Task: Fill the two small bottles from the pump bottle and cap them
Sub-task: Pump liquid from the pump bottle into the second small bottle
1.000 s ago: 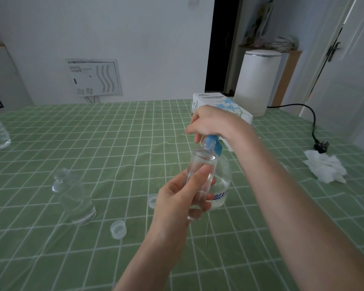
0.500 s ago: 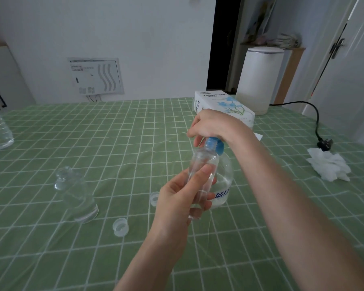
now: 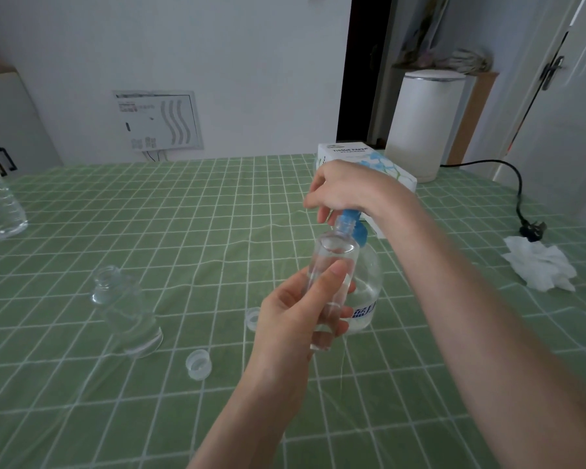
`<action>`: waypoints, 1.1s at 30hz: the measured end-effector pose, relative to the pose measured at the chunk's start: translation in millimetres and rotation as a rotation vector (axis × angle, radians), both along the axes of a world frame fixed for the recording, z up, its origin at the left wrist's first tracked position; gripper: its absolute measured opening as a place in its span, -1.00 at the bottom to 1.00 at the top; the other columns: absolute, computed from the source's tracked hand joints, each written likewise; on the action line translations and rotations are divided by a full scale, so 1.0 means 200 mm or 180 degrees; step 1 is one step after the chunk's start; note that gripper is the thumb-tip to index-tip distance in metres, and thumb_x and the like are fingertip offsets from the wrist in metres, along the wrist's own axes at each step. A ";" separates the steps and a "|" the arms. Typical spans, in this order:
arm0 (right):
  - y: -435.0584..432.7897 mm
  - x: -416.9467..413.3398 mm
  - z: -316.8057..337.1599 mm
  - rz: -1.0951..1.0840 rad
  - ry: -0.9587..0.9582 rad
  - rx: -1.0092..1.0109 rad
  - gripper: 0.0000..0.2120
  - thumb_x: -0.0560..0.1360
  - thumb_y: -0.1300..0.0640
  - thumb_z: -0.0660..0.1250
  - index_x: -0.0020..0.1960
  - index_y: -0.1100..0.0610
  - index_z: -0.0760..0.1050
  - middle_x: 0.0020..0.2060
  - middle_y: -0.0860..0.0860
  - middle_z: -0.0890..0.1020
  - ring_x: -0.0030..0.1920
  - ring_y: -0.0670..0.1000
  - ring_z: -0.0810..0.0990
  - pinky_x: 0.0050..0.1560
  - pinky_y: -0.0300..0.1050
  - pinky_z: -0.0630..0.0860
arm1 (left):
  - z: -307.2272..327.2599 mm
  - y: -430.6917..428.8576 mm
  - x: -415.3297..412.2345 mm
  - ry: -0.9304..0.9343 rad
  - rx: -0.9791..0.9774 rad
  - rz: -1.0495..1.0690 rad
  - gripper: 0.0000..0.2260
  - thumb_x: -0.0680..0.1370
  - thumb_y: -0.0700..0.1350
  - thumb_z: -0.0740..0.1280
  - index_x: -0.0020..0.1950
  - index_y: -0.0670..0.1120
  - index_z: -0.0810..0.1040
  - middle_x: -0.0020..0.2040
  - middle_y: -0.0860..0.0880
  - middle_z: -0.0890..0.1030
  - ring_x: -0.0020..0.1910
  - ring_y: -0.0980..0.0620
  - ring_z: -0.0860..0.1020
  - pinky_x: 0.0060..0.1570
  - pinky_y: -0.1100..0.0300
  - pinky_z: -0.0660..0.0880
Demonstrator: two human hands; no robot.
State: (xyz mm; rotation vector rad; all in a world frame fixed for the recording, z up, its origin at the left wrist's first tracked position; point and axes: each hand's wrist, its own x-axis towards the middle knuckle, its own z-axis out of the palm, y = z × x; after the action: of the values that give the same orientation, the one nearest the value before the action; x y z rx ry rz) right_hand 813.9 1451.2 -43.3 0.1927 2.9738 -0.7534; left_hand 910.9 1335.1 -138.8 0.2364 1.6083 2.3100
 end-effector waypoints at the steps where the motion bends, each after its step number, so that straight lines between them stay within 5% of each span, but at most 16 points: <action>1: 0.00 0.00 0.00 0.0005 -0.0028 -0.0012 -0.72 0.55 0.15 0.28 0.20 0.25 0.52 0.05 0.17 0.69 0.11 0.16 0.66 0.21 0.08 0.55 | 0.00 0.00 0.00 -0.0005 -0.0005 0.0010 -0.72 0.26 0.17 0.47 -0.17 0.03 0.71 -0.29 0.00 0.67 -0.42 0.14 0.54 -0.27 0.19 0.39; 18: 0.01 0.01 0.01 -0.0020 0.0089 -0.0034 -0.73 0.56 0.10 0.27 0.18 0.22 0.53 0.00 0.10 0.70 0.00 0.09 0.66 0.04 -0.08 0.52 | 0.00 0.00 0.00 0.0039 0.0030 -0.0005 -0.65 0.19 0.21 0.46 -0.15 0.03 0.71 -0.28 0.01 0.67 -0.43 0.15 0.53 -0.28 0.20 0.37; 22: 0.00 0.01 0.01 0.0035 -0.0009 -0.0106 -0.71 0.56 0.11 0.28 0.21 0.24 0.51 0.01 0.11 0.70 0.11 0.12 0.66 0.17 0.01 0.54 | 0.00 0.00 0.00 0.0052 0.0025 -0.0005 -0.65 0.20 0.21 0.46 -0.16 0.03 0.71 -0.28 0.01 0.67 -0.44 0.15 0.52 -0.28 0.18 0.36; 28: 0.00 0.00 0.00 0.0029 -0.0120 -0.0109 -0.72 0.57 0.10 0.27 0.21 0.23 0.54 0.04 0.11 0.71 0.12 0.11 0.66 -0.02 -0.11 0.48 | 0.00 0.00 0.00 0.0056 0.0028 -0.0023 -0.64 0.19 0.22 0.47 -0.15 0.03 0.71 -0.29 0.00 0.67 -0.44 0.15 0.53 -0.28 0.19 0.37; 33: 0.01 0.00 -0.04 0.0038 -0.0217 -0.0139 -0.67 0.55 0.08 0.31 0.25 0.22 0.48 0.10 0.15 0.65 0.12 0.15 0.64 0.22 0.06 0.53 | -0.01 0.01 0.00 0.0026 -0.0017 -0.0050 -0.66 0.18 0.22 0.47 -0.17 0.05 0.71 -0.30 0.02 0.66 -0.43 0.15 0.53 -0.29 0.20 0.37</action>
State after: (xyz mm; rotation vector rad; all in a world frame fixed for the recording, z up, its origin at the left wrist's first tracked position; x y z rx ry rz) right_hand 813.8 1452.8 -51.4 0.1937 2.8890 -0.7932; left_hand 911.6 1336.2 -140.8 0.2567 1.6107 2.2959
